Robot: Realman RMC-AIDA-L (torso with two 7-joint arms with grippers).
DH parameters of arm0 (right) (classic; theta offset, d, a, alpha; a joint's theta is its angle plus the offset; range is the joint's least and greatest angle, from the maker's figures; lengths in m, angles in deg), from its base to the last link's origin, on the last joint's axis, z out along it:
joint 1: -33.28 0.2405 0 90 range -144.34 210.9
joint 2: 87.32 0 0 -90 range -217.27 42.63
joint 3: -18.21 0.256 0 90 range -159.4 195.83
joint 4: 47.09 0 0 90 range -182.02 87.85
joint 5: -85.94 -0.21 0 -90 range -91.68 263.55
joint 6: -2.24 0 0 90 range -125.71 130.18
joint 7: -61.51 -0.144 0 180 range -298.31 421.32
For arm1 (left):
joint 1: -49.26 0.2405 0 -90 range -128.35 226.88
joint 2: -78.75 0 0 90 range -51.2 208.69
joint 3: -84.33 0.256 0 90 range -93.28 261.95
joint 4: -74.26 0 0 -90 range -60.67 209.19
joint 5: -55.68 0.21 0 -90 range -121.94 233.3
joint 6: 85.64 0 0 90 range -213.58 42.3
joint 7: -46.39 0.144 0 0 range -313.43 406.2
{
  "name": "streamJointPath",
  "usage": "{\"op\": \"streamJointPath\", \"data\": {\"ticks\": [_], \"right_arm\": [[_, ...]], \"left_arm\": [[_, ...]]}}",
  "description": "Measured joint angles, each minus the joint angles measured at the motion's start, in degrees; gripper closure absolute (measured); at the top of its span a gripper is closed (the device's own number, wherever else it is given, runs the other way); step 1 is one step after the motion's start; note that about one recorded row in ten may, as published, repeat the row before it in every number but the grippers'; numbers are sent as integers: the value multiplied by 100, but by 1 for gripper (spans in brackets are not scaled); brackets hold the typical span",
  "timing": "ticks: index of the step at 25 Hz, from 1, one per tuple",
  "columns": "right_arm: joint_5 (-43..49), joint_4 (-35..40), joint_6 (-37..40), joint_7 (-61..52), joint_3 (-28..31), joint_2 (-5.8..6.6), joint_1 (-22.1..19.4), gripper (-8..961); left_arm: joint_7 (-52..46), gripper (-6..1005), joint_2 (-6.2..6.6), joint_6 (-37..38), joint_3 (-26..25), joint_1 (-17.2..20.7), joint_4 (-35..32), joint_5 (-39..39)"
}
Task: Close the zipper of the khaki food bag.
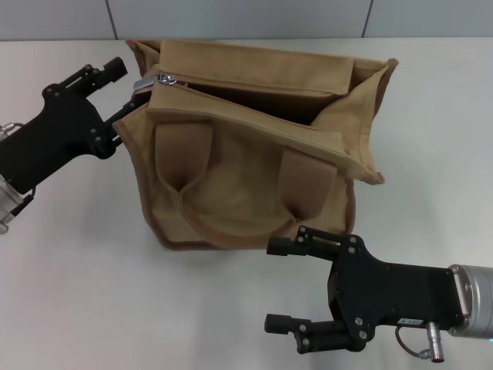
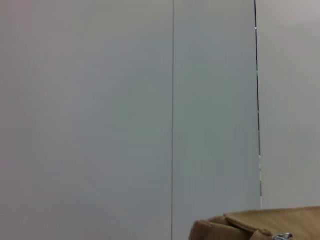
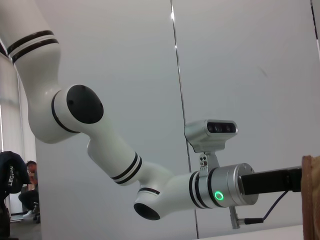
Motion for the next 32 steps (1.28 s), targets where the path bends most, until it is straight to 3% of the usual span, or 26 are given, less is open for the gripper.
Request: {"op": "streamJointPath", "data": {"ticks": [9,12,18,25,32], "right_arm": [[-14,1,-5,10,0,0,0,121],[-66,1,-11,19,0,0,0,121],[-157,-74,-11,124,0,0,0,121],[-425,-181,70,277,11,0,8,121],[-1173,-259,357,-122,17,0,10,120]], "left_arm": [[-3,464,1,26,-33,-3,14,-19],[-2,709,0,39,-55,14,61,-141],[-3,934,1,263,-70,85,227,-550],[-67,976,1,693,-76,-46,625,-1057],[-132,971,-34,900,-47,-445,1342,-1275]]}}
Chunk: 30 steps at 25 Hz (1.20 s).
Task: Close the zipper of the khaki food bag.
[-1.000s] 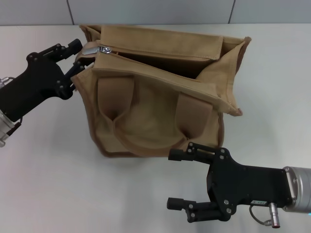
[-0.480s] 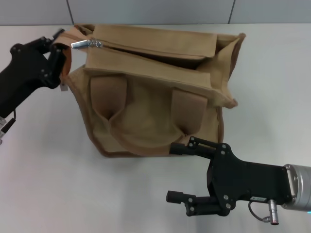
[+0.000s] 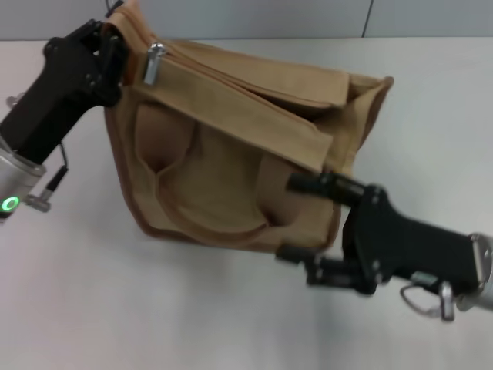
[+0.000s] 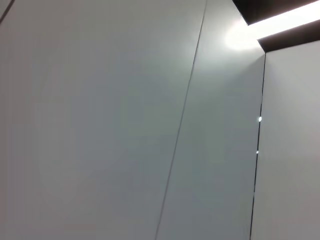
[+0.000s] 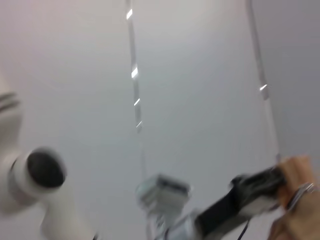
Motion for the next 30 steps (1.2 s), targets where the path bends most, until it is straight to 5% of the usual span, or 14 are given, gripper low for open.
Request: {"op": "streamJointPath", "data": {"ticks": [5,17,30], "right_arm": [[-970,-6,109,-1397,1,0,247,120],[-1114,112,-646,-3600,-99,0,1344,120],[-1104,22,-937,-3912,-180,0,1736,120]], "left_arm": [[-30,967,-1,-4,-35,-149,319,5],[-4,957,-1,198,-31,-202,617,21],[366,947,0,134,16,-373,824,76]]}}
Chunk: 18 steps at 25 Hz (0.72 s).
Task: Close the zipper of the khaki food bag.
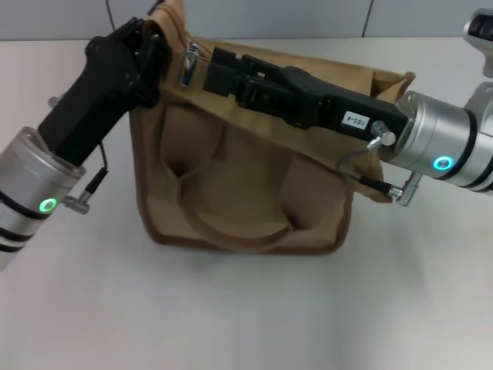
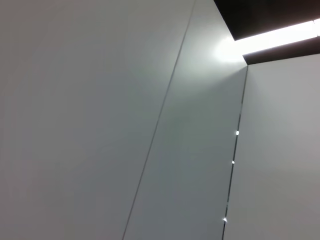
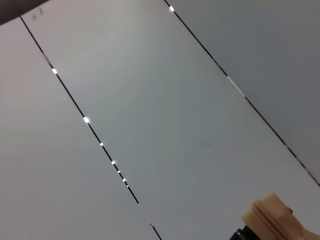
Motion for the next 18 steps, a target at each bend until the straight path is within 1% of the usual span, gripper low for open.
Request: {"op": "streamJointPath", "data": {"ticks": [14,18], "right_arm": [[3,-32,-205,-71,-65,0,-29,120],[-5,-36,-264,-76,-65,0,-35,230]], "left_arm": [[226,936,0,39,-8,-118,117,34],[228,933,0,54,-32,-124,117,34]]}}
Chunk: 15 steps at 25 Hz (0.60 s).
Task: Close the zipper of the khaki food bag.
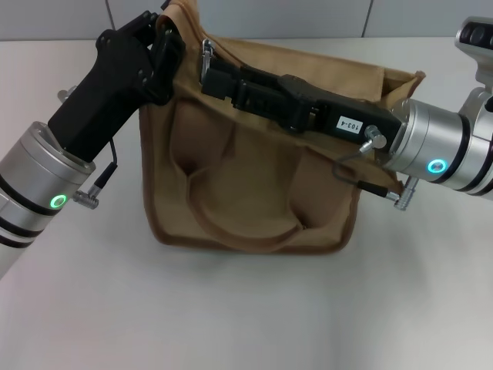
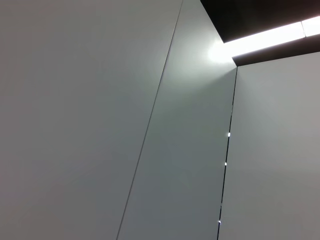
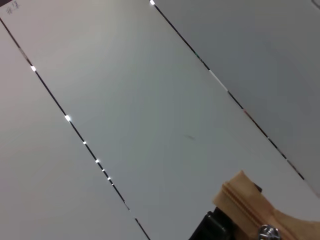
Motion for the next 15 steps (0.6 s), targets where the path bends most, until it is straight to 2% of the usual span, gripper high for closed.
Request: {"op": "streamJointPath", "data": {"ticks": [1,4,10,15], "right_arm": [[-7,0,-21,-1,0,0,-2,257],[-11,1,-124,-7,0,0,26,475],[-11,41,-298,-154,0,0,83,475],[-3,73,-93,-140,-73,1,146,476]], "left_arm": [[0,932,0,3,3,-3,0,0],[-1,930,0,5,30,-40,28,0],[138,925,0,14,40,-111,189,15],[143,921,0,34,-2,-150,183,124]]}}
